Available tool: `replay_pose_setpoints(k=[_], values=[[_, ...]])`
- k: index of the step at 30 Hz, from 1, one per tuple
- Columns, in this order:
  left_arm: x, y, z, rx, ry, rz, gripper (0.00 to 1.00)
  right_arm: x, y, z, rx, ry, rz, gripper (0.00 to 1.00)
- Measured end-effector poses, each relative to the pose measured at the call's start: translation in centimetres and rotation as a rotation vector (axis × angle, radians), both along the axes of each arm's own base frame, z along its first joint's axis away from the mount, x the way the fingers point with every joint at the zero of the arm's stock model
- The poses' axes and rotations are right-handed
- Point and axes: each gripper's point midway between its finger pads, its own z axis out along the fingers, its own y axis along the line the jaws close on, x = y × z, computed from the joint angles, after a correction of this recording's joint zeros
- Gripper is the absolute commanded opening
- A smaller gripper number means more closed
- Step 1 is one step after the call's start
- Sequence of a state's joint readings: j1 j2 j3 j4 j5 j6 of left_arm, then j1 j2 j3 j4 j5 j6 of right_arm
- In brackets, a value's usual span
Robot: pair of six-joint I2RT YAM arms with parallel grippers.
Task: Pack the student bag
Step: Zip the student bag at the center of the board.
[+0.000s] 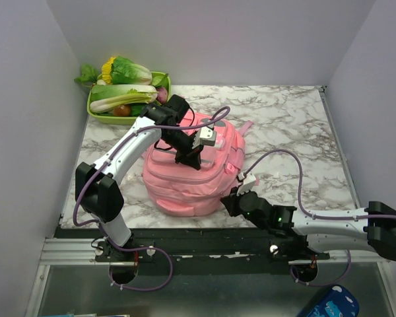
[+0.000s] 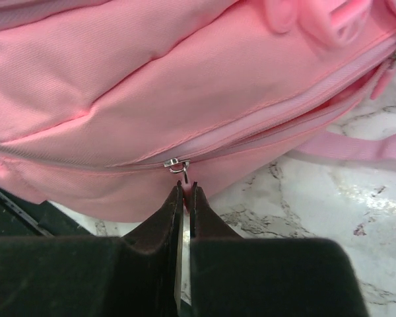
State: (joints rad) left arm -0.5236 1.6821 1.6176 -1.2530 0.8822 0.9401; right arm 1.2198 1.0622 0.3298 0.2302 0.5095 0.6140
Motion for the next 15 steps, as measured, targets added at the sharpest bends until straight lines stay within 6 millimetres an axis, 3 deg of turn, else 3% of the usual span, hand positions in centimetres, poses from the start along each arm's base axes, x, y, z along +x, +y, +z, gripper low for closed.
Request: replay_pose_setpoints(k=[10, 15], values=[[-0.6, 0.4, -1.0, 0.006, -0.018, -0.053, 0.0, 4.3, -3.4, -1.9, -0.1, 0.056, -0.147, 0.01], [-1.2, 0.7, -2.0, 0.019, 0.0, -0.069, 0.0, 5.4, -4.4, -2.8, -0.15, 0.09, -0.167, 0.01]])
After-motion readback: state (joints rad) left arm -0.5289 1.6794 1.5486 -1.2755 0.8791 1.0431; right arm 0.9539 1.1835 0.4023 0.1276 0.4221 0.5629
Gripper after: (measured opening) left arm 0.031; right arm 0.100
